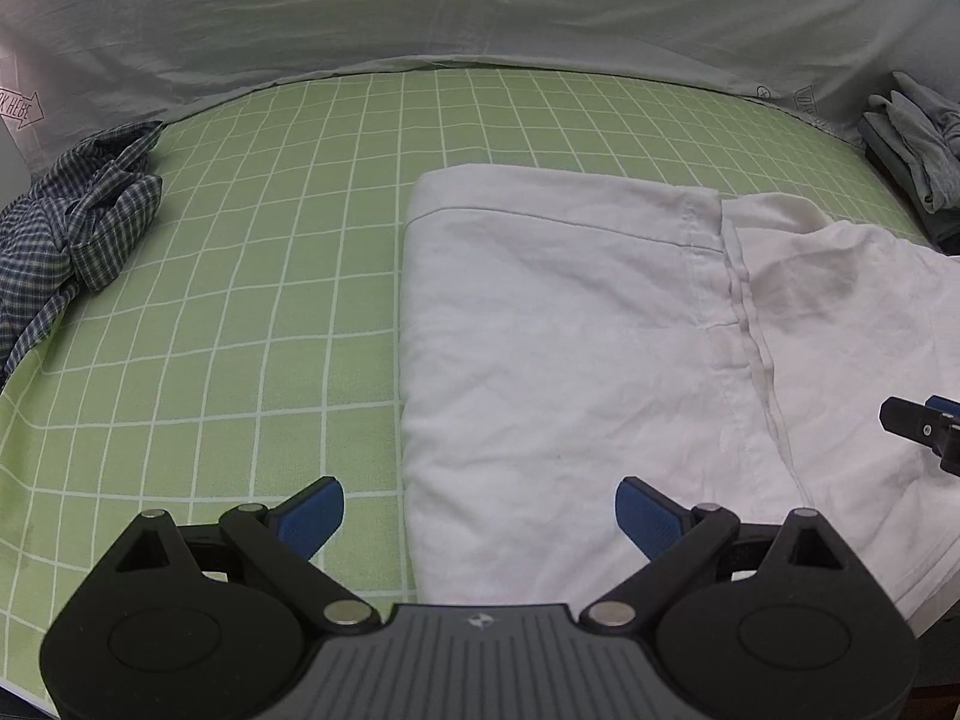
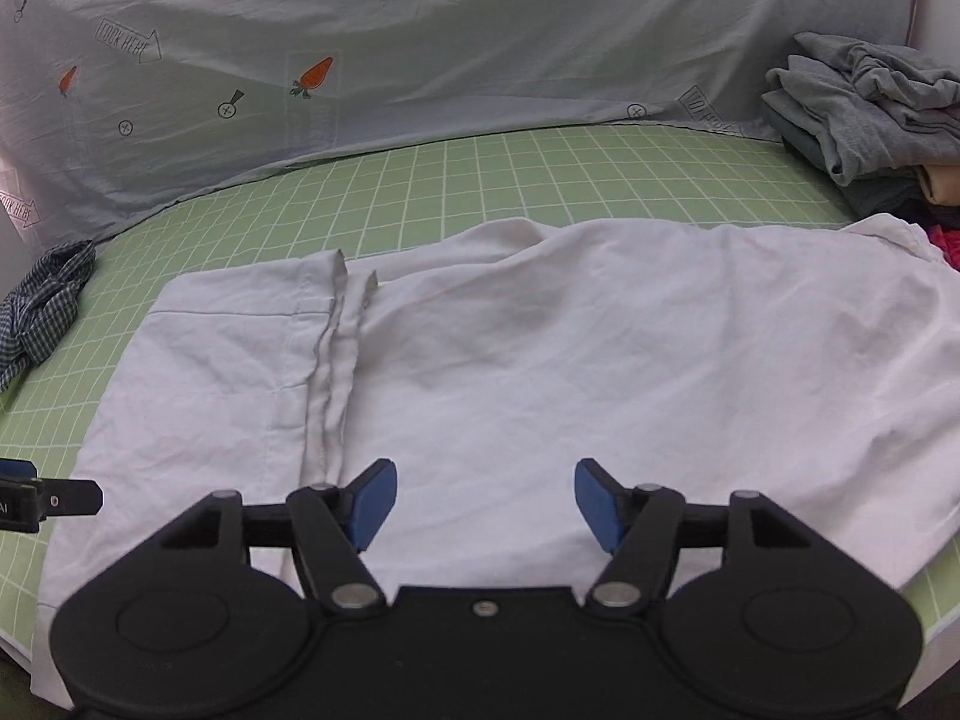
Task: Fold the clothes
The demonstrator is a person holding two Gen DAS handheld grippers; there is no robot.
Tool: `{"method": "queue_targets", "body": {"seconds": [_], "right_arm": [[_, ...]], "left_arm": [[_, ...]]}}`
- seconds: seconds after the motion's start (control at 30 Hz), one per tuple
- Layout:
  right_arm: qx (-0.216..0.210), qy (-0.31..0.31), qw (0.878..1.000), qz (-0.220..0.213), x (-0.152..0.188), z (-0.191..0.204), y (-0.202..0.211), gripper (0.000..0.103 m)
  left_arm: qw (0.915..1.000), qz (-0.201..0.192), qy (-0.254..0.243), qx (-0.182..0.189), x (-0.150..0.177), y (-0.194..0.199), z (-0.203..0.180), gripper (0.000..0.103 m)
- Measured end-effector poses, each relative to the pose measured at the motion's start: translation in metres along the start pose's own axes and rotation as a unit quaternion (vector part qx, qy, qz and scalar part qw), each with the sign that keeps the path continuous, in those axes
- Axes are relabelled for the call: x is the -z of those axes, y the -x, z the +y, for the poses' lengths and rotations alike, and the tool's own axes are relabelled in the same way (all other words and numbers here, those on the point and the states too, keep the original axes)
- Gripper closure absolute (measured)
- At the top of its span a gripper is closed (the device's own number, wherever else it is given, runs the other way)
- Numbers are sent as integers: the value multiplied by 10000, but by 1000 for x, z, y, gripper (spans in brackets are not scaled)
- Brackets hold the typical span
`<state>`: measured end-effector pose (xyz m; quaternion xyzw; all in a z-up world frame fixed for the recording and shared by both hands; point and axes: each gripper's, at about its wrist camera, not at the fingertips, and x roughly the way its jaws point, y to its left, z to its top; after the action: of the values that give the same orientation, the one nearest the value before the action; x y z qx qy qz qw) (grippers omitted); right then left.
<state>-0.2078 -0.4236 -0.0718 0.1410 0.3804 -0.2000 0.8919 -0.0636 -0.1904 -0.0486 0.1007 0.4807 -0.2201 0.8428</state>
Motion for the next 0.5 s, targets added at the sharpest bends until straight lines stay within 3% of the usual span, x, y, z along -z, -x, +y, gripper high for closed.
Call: {"method": "queue_targets", "body": {"seconds": [0.03,0.1,0.33,0.5], "right_arm": [[144,-79,9998,-88,0,-13,3,22],[383,-230,9988,-206,1,-36,5,17],[1140,-1183,9858,-352,-3,-127,15,17],[1791,-1961,9615,-709,-7,-193,28,17]], "left_arm": [[10000,-3,-33,53,-4,-3,-6,6],[9998,150,-135,60,-9,-12,-19,6],[9983,440,-391,19,-9,-34,-66,6],[9963,634,-519,-257,-13,-49,-84,5]]}}
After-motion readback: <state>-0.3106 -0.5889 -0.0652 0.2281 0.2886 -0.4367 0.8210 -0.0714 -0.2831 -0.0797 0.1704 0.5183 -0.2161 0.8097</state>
